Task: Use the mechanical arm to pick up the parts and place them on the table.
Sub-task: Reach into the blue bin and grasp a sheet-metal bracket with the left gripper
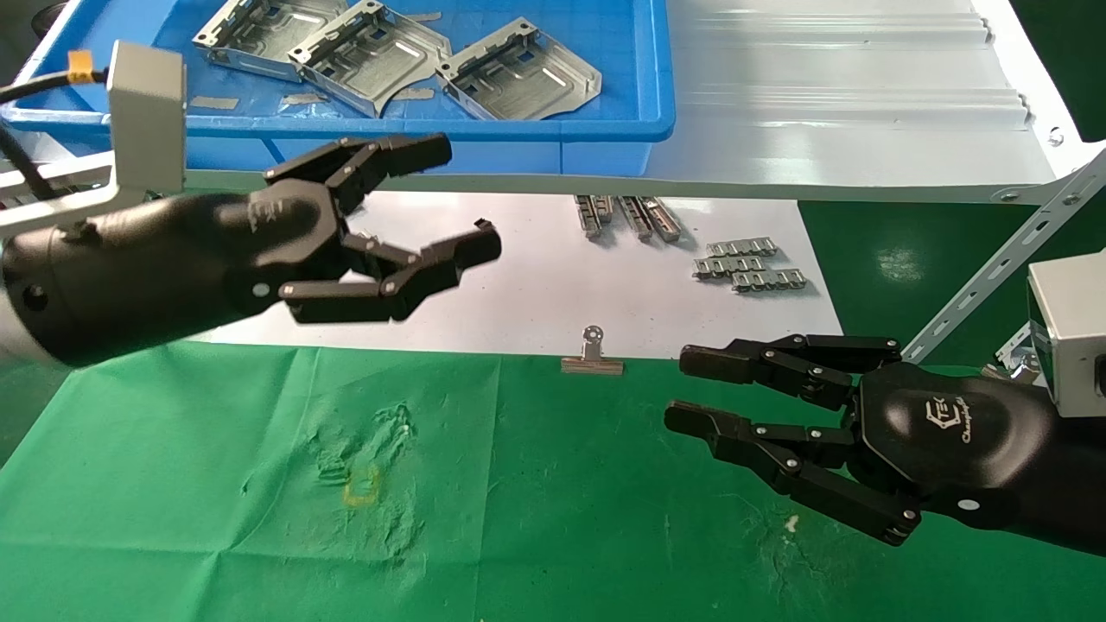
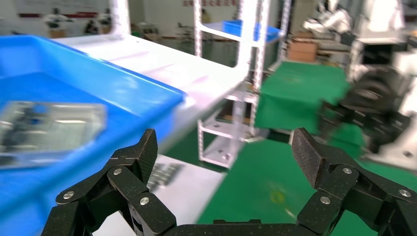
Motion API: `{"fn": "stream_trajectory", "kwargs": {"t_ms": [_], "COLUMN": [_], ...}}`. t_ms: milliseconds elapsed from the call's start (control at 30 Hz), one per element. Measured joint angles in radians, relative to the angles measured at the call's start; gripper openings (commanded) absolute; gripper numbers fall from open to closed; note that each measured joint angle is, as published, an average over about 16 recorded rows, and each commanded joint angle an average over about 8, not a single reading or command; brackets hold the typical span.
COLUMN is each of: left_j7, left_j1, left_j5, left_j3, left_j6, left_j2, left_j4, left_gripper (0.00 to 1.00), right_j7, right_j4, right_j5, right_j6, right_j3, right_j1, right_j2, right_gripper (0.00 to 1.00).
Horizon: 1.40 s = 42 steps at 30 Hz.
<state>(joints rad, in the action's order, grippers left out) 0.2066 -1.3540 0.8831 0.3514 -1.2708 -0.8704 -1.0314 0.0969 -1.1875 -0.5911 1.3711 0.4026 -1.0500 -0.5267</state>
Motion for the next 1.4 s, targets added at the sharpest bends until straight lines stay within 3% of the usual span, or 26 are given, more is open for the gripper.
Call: {"fn": "stream_trajectory", "kwargs": {"t_ms": [800, 1067, 1400], "left_j7": [-0.105, -0.147, -0.157], "left_j1": [-0.571, -0.663, -0.688], "left_j5": [0.355, 0.42, 0.446], "left_j3": [0.193, 0.229, 0.248], "left_j6": [0.189, 0.307, 0.389], "left_j2": [-0.349, -0.431, -0.473], "left_j4": [0.727, 0.881, 0.953], "left_gripper": [1.0, 1.0, 0.99], "right_j7": [0.0, 0.0, 0.0], "right_j4": [0.0, 0.0, 0.0], "right_j5": [0.0, 0.0, 0.0], "right_j6": [0.0, 0.0, 0.0], "right_j3": [0.0, 0.0, 0.0], "right_j1": [0.0, 0.0, 0.0], "right_j2": [0.0, 0.0, 0.0], "right_gripper": [0.0, 0.0, 0.0]}}
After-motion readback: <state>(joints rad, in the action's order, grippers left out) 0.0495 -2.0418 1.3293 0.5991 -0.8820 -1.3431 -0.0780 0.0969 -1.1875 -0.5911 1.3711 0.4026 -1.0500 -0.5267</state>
